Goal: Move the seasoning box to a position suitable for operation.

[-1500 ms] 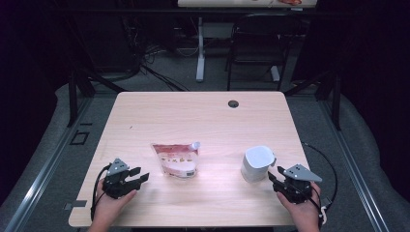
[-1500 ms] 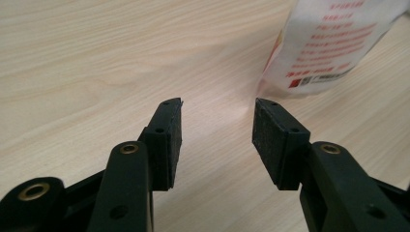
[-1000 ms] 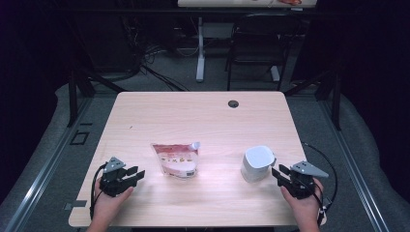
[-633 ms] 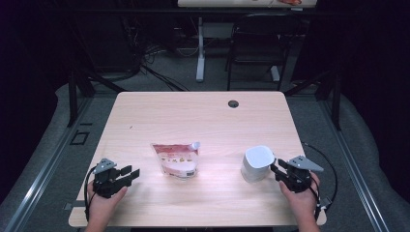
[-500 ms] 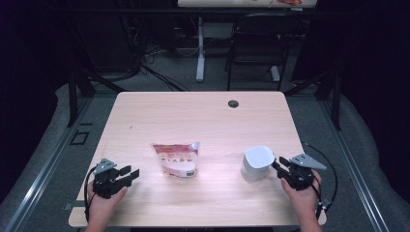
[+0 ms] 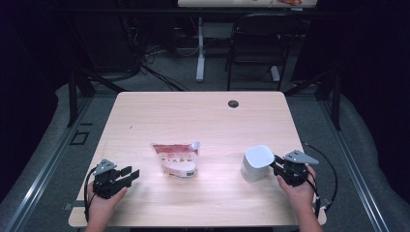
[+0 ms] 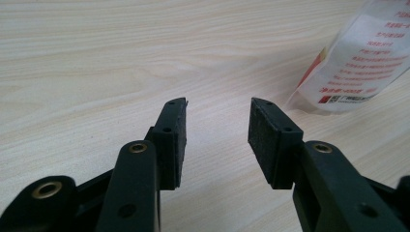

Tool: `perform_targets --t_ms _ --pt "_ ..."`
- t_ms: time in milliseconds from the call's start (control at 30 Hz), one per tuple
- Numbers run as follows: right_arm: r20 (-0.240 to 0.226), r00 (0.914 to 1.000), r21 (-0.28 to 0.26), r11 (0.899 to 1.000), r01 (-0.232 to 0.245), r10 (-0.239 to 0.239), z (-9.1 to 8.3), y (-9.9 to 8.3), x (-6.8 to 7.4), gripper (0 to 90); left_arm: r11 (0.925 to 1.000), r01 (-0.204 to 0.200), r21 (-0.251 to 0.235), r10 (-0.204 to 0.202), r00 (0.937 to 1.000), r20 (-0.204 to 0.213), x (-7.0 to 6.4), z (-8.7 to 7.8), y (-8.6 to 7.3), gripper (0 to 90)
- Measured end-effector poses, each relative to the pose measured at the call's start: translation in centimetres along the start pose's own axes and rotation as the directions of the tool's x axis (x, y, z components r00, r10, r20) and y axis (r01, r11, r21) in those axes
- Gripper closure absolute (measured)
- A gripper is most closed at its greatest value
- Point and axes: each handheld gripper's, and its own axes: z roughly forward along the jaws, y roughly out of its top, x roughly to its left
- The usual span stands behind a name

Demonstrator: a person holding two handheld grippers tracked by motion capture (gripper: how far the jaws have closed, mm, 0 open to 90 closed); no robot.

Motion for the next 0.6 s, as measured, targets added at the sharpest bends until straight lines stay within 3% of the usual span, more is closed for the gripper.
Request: perform_targets --t_ms 200,600 --pt "0.038 0.9993 0.013 1.0 -0.001 0.0 -0.1 0.1 0.2 81.3 0.9999 -0.015 0.005 0.015 0.9998 -0.013 0.0 0.0 0.0 60.9" --pt "0.056 0.9984 0.043 0.999 -0.001 -0.001 -1.0 -0.1 1.6 82.7 0.9997 -0.025 0.005 0.025 0.9996 -0.017 -0.1 0.0 0.0 62.5"
